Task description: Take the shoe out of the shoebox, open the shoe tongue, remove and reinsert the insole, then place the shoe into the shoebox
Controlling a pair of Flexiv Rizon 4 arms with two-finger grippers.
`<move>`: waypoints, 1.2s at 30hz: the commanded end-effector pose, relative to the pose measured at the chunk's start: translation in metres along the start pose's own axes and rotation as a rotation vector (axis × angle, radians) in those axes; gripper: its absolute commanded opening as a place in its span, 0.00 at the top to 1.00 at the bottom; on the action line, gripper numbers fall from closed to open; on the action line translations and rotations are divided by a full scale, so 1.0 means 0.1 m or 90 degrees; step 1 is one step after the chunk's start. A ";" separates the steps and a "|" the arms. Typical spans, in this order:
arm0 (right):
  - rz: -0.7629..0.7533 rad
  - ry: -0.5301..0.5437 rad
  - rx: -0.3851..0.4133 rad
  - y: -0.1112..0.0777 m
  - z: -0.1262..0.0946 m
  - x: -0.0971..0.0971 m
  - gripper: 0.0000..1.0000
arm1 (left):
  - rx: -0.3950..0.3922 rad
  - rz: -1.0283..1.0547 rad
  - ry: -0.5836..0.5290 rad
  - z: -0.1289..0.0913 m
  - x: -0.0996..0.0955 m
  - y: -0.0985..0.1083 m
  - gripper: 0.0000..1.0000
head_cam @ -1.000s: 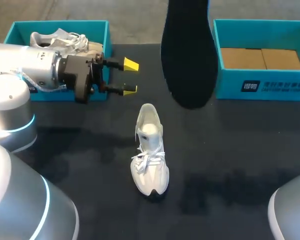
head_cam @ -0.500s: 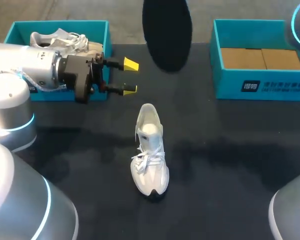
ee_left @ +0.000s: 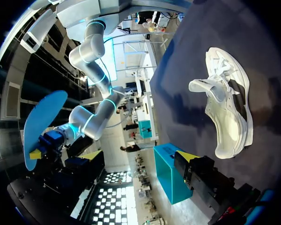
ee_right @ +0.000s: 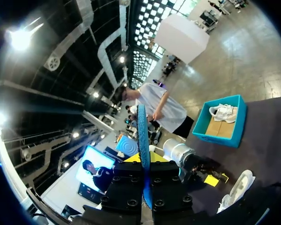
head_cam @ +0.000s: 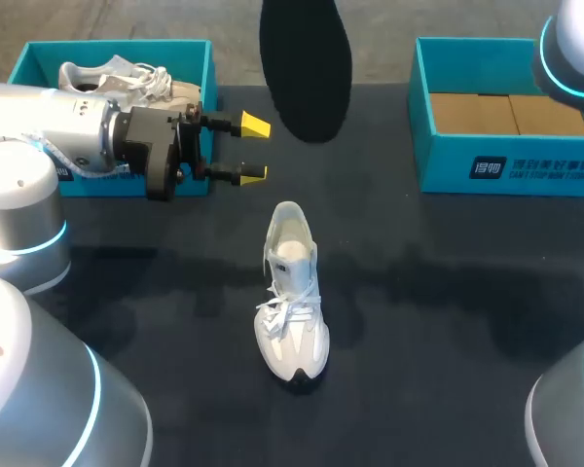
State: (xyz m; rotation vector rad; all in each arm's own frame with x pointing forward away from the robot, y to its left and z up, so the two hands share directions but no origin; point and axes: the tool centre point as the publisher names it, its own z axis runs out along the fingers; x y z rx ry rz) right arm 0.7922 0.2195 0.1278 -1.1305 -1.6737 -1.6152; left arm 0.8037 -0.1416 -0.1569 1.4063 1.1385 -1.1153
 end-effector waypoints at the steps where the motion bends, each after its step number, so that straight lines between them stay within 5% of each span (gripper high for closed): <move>1: 0.006 0.010 -0.021 -0.18 -0.09 -0.11 1.00 | -0.002 0.001 -0.001 0.01 0.01 -0.01 0.00; 20: 0.030 0.002 -0.010 -0.23 -0.09 -0.20 1.00 | -0.002 0.001 -0.001 0.01 0.01 -0.01 0.00; 28: 0.137 0.024 -0.039 -0.21 -0.16 -0.74 1.00 | -0.002 0.001 -0.001 0.01 0.01 -0.01 0.00; 36: 0.180 0.034 -0.042 -0.37 -0.14 -0.96 1.00 | -0.002 0.001 -0.001 0.01 0.01 -0.01 0.00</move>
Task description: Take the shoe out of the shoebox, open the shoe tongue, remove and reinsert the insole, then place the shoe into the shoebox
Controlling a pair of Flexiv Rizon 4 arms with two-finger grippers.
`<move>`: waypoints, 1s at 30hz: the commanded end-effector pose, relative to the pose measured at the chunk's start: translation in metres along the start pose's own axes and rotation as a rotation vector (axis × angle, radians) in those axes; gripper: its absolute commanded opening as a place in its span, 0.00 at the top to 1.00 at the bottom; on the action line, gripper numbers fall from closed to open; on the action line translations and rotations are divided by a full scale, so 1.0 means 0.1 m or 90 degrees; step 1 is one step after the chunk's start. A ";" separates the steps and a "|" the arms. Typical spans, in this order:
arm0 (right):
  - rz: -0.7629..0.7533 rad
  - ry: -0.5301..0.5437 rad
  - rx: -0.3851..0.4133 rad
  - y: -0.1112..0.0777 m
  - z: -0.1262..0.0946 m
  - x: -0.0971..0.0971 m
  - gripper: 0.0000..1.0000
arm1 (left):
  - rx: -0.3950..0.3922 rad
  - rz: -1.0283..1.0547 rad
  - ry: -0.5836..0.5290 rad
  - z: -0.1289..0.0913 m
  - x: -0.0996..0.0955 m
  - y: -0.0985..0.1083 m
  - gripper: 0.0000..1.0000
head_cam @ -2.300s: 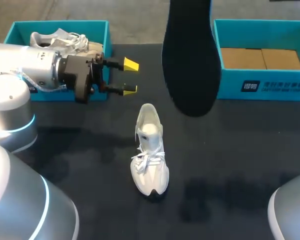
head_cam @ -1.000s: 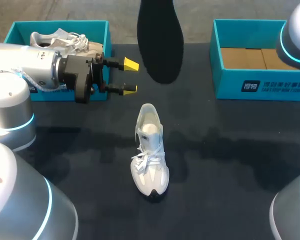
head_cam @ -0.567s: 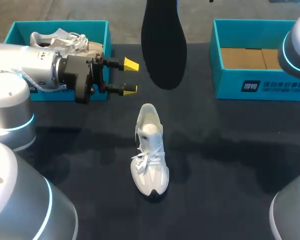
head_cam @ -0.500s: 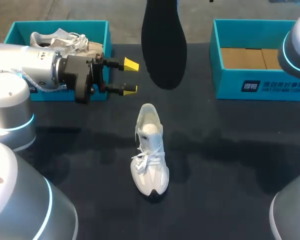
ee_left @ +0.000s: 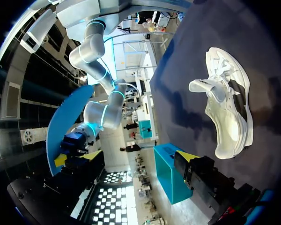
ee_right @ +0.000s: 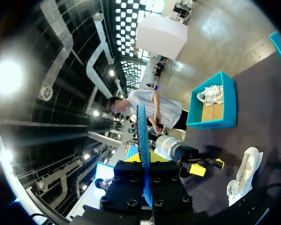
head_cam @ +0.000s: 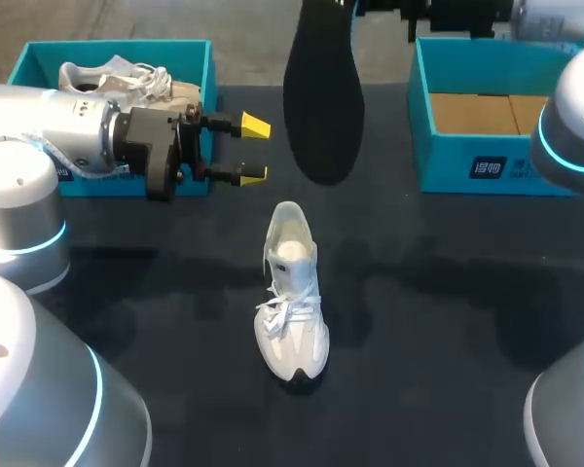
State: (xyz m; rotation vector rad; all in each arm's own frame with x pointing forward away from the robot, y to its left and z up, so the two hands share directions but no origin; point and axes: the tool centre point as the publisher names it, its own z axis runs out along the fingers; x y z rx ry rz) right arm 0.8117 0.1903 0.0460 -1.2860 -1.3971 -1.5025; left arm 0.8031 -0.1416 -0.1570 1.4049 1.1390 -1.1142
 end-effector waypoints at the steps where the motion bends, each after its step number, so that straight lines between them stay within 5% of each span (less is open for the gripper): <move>1: 0.014 0.012 -0.006 -0.10 0.01 -0.17 1.00 | -0.001 0.001 -0.001 0.01 0.01 0.00 0.00; 20: 0.067 0.036 -0.031 0.02 0.28 -0.49 1.00 | -0.001 0.001 -0.001 0.01 0.01 0.00 0.00; 30: 0.067 0.036 -0.031 0.02 0.28 -0.49 1.00 | -0.001 0.001 -0.001 0.01 0.01 0.00 0.00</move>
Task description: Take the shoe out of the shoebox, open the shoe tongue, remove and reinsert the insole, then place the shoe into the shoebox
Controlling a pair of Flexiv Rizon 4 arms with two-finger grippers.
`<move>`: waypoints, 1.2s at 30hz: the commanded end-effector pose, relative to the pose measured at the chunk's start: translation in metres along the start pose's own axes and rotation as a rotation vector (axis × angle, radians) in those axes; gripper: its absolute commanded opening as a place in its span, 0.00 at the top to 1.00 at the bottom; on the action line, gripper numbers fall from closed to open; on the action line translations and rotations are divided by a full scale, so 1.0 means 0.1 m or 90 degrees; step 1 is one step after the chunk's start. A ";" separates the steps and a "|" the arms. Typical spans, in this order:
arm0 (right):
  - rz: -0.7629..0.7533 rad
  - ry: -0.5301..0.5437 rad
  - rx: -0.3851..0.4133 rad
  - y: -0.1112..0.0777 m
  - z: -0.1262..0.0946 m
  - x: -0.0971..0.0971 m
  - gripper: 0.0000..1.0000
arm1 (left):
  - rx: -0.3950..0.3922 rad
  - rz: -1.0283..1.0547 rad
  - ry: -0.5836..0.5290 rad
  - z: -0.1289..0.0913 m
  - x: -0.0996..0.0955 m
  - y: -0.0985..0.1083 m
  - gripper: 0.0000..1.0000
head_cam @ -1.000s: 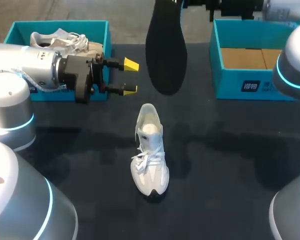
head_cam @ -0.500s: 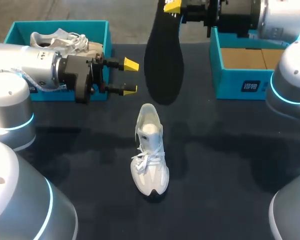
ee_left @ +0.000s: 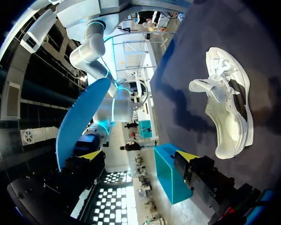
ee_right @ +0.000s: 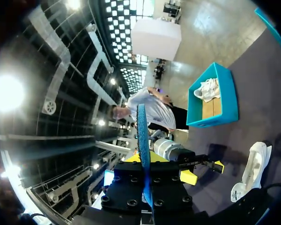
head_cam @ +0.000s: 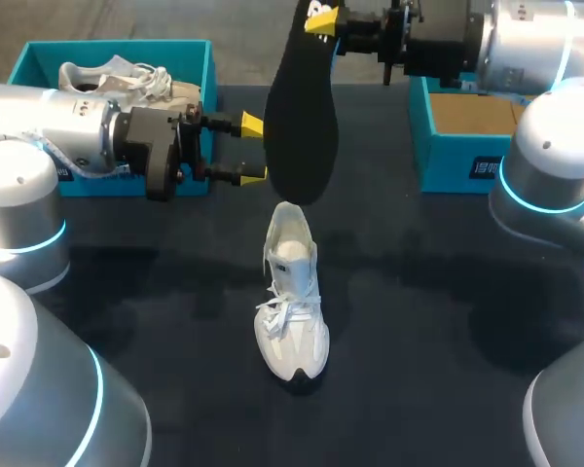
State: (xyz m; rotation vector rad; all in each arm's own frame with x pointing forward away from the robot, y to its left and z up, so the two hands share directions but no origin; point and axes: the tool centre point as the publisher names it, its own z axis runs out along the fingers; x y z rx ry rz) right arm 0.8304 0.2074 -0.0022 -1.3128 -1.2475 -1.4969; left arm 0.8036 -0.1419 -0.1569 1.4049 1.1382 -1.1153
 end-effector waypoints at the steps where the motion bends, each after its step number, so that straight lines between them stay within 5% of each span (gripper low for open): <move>1: 0.001 0.000 -0.002 0.00 0.04 0.00 1.00 | -0.002 0.001 0.000 0.01 0.01 -0.01 0.00; 17: 0.032 -0.014 -0.030 0.21 -0.37 -0.49 1.00 | -0.002 0.001 0.000 0.01 0.01 -0.01 0.00; 22: 0.118 -0.021 0.010 0.28 -0.35 -0.66 1.00 | -0.002 0.001 0.000 0.01 0.01 -0.01 0.00; 36: 0.173 -0.039 -0.001 0.44 -0.21 -1.04 1.00 | -0.002 0.001 0.000 0.01 0.01 -0.01 0.00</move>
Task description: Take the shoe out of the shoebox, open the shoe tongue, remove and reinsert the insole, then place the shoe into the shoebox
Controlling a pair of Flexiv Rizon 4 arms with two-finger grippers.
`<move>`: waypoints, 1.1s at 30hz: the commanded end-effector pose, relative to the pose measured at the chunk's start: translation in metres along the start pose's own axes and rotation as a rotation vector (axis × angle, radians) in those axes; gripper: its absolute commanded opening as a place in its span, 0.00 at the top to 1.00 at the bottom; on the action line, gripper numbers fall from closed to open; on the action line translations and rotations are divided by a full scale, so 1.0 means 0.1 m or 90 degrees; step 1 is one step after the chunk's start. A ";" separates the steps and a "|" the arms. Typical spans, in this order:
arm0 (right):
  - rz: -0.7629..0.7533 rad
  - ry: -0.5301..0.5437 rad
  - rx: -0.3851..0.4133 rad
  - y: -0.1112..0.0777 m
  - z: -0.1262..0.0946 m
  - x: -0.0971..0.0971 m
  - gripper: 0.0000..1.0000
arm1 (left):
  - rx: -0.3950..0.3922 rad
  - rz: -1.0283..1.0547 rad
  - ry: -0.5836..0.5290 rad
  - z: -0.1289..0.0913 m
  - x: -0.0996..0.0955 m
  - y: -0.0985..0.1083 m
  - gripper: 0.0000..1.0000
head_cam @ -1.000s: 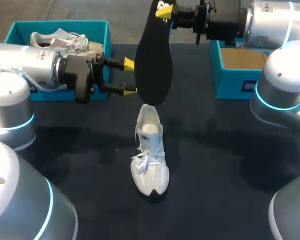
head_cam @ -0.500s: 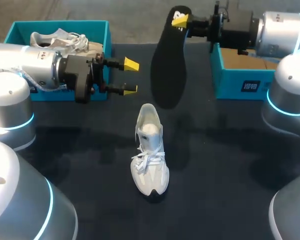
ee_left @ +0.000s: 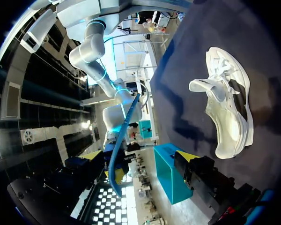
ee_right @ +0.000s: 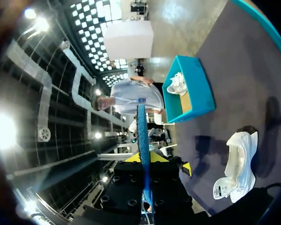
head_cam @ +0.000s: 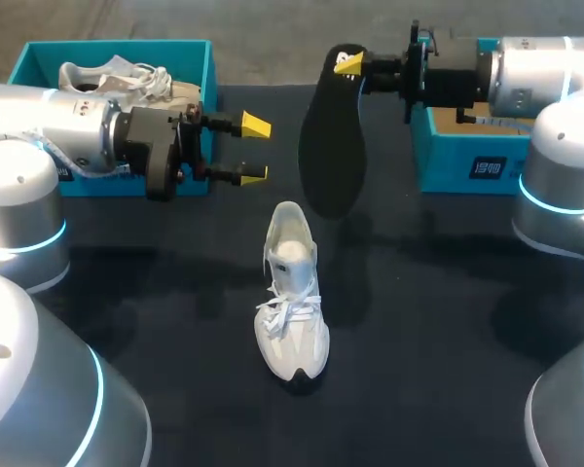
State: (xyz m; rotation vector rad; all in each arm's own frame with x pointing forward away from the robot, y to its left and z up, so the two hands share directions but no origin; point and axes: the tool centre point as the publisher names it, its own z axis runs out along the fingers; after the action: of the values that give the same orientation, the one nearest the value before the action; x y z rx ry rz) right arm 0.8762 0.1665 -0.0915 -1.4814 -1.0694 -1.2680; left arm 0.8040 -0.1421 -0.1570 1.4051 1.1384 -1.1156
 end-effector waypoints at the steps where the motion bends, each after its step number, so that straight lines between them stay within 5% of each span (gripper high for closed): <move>1: 0.003 0.008 -0.001 0.08 0.08 -0.04 1.00 | -0.002 0.001 0.000 0.01 0.01 -0.01 0.00; 33: 0.040 0.018 0.053 0.11 0.67 -0.16 1.00 | -0.012 0.015 -0.013 0.04 -0.03 0.00 0.00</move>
State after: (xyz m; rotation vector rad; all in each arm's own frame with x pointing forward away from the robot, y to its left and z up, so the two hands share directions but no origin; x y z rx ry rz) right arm 0.8983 0.2236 -0.1130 -1.4184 -1.0353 -1.1859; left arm 0.8050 -0.1431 -0.1537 1.3980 1.1199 -1.1096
